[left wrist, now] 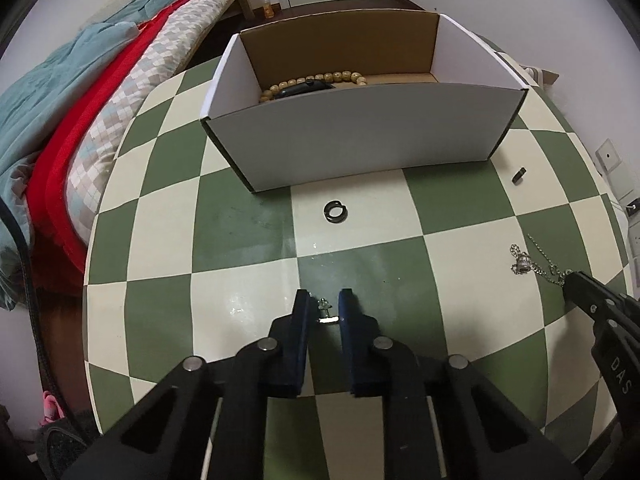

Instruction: Organize jewelry

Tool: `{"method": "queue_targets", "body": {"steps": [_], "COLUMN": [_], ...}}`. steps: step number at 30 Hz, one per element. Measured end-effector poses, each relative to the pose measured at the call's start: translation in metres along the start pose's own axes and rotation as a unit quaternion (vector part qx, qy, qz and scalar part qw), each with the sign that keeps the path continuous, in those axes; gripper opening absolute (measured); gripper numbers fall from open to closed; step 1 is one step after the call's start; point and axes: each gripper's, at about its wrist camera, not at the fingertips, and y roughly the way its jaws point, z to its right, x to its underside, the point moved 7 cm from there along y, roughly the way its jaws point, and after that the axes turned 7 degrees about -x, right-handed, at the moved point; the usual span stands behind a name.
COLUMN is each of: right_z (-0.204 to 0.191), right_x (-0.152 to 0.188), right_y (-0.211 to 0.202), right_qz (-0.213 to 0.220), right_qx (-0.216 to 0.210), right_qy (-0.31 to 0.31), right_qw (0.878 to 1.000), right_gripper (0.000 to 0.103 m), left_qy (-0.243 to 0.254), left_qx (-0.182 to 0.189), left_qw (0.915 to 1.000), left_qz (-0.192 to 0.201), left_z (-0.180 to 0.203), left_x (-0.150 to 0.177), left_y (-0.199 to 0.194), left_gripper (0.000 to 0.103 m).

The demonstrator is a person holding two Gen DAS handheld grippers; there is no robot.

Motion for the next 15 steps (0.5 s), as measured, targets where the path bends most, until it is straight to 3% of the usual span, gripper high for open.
{"method": "queue_targets", "body": {"steps": [8, 15], "right_z": [-0.005, -0.024], "right_x": [-0.001, -0.018], "right_y": [-0.006, -0.044], "right_qz": [0.009, 0.047], "right_qx": [-0.008, -0.036], "right_qy": [0.0, -0.01], "right_qw": [1.0, 0.998], "right_gripper": [0.003, 0.003], "left_qy": [-0.007, -0.019], "left_qx": [0.004, 0.011], "left_qw": [1.0, 0.9997], "left_qz": [0.001, 0.012], "left_z": [-0.004, -0.016], "left_x": [0.002, -0.003], "left_y": [-0.003, -0.024], "left_gripper": [0.009, 0.009]}}
